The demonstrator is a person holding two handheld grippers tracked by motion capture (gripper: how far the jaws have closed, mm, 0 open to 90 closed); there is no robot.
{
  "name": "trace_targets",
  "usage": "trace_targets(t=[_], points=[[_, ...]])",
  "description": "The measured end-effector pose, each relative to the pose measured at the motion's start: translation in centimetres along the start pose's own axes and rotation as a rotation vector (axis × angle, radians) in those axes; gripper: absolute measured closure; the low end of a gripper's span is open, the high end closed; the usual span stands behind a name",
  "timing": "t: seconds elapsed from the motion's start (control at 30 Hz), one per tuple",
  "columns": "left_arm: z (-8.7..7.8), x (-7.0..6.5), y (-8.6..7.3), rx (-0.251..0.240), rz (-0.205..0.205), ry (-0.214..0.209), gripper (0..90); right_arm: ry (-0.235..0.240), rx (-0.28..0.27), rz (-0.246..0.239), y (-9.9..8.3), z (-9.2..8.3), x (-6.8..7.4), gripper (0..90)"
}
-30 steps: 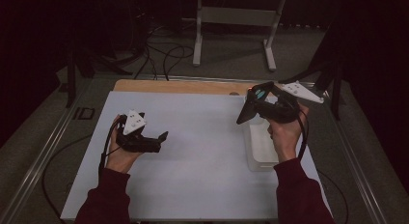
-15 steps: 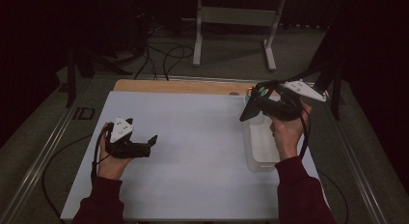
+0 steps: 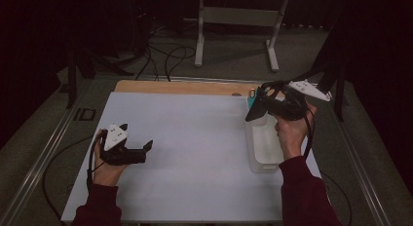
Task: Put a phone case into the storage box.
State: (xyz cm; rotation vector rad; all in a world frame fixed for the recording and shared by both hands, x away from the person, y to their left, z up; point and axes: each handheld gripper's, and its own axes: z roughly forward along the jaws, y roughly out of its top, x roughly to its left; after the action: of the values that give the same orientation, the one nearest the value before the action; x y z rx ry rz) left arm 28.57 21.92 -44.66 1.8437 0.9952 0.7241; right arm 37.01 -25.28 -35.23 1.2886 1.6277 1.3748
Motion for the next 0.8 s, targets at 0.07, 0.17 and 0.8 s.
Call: trace_targets(t=[0.07,0.17,0.8], points=[[-0.2,0.0,-0.2,-0.007,-0.006,-0.005,0.1,-0.014,0.002,-0.005,-0.1,0.1,-0.2,14.4],[-0.4,0.0,-0.6,-0.007,-0.005,-0.01,0.1,-0.029,0.001,-0.002,-0.2,0.3,-0.4,14.4],[-1.3,0.7,-2.7,-0.038,-0.044,0.005,0.4,-0.122,0.027,0.008,-1.2,1.7,-1.5,14.4]])
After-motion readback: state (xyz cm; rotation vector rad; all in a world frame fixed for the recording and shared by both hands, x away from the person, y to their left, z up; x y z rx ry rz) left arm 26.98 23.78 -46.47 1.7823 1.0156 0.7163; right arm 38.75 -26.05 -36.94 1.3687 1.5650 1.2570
